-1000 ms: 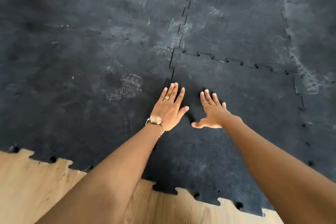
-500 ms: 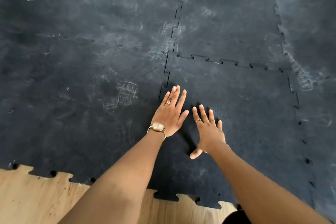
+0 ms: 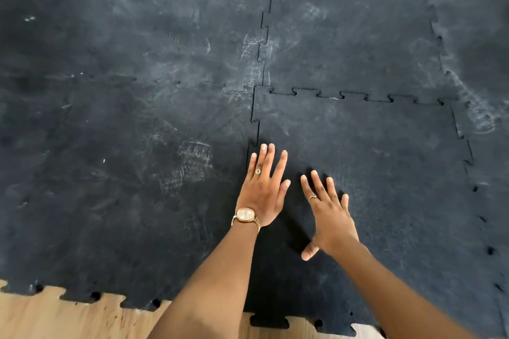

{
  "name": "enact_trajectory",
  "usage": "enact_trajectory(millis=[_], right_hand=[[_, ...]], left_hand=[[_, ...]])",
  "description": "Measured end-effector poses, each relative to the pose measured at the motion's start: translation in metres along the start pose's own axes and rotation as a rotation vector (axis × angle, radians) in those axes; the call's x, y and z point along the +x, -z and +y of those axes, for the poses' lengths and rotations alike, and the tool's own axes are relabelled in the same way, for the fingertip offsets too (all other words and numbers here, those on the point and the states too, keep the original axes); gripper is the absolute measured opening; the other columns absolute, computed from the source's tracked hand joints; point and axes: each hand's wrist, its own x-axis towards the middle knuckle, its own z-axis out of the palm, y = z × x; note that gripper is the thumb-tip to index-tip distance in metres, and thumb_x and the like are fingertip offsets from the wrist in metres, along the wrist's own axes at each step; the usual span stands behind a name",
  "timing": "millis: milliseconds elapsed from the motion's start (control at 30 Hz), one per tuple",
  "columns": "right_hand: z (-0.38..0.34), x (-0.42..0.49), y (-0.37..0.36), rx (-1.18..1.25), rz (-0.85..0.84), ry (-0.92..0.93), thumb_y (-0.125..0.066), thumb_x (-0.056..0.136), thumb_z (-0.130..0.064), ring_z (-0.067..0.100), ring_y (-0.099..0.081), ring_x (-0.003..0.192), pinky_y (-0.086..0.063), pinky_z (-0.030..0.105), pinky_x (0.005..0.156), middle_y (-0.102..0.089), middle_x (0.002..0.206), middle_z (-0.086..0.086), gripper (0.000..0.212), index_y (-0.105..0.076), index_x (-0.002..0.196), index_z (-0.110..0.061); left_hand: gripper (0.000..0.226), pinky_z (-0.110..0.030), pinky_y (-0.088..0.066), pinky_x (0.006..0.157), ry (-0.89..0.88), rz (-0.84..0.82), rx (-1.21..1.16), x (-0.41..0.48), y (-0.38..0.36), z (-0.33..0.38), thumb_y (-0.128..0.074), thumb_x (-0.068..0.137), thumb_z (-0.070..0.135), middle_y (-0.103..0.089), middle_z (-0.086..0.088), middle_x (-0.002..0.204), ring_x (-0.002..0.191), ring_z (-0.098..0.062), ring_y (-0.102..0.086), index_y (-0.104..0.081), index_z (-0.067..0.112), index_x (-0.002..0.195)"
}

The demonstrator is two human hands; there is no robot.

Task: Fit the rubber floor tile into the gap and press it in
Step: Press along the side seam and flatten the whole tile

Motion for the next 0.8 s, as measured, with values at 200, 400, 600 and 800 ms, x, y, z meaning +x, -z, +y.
enact_trajectory(millis=[200, 400, 600, 800], right_hand=[[0.01, -0.01, 0.002, 0.1, 0.065, 0.038, -0.09, 0.038, -0.058, 0.025, 0.019, 0.148, -0.004, 0.05, 0.119, 0.017, 0.162, -0.004, 0.155, 0.01, 0.153, -0.027], [0.01, -0.025, -0.015, 0.255, 0.143, -0.089, -0.091, 0.047, -0.05, 0.024, 0.014, 0.149, -0.02, 0.048, 0.118, 0.011, 0.163, -0.006, 0.143, 0.001, 0.154, -0.024], [0.014, -0.033, -0.025, 0.291, 0.098, -0.024, -0.081, 0.064, -0.055, 0.031, 0.024, 0.146, -0.004, 0.048, 0.119, 0.023, 0.16, 0.0, 0.133, 0.011, 0.153, -0.017], [0.013, -0.023, -0.021, 0.21, 0.003, -0.061, -0.087, 0.06, -0.046, 0.033, 0.025, 0.145, -0.009, 0.047, 0.119, 0.028, 0.159, 0.001, 0.142, 0.018, 0.151, -0.016]], left_hand=[[0.06, -0.04, -0.003, 0.123, 0.08, -0.043, 0.025, -0.002, 0.007, 0.008, -0.023, 0.103, 0.038, -0.008, -0.017, 0.162, 0.151, -0.028, 0.0, -0.011, 0.01, 0.155], [0.061, -0.04, -0.006, 0.122, 0.082, -0.045, 0.029, -0.087, -0.007, 0.03, -0.018, 0.102, 0.043, -0.012, -0.016, 0.161, 0.15, -0.028, -0.007, -0.013, 0.013, 0.155], [0.062, -0.045, -0.02, 0.12, 0.055, -0.055, 0.053, -0.119, -0.008, 0.032, -0.022, 0.101, 0.045, -0.016, -0.016, 0.16, 0.149, -0.029, -0.012, -0.02, 0.012, 0.153], [0.064, -0.047, -0.012, 0.12, 0.071, -0.078, 0.034, -0.114, -0.015, 0.03, -0.027, 0.099, 0.047, -0.011, -0.018, 0.161, 0.149, -0.033, -0.007, -0.015, 0.018, 0.155]])
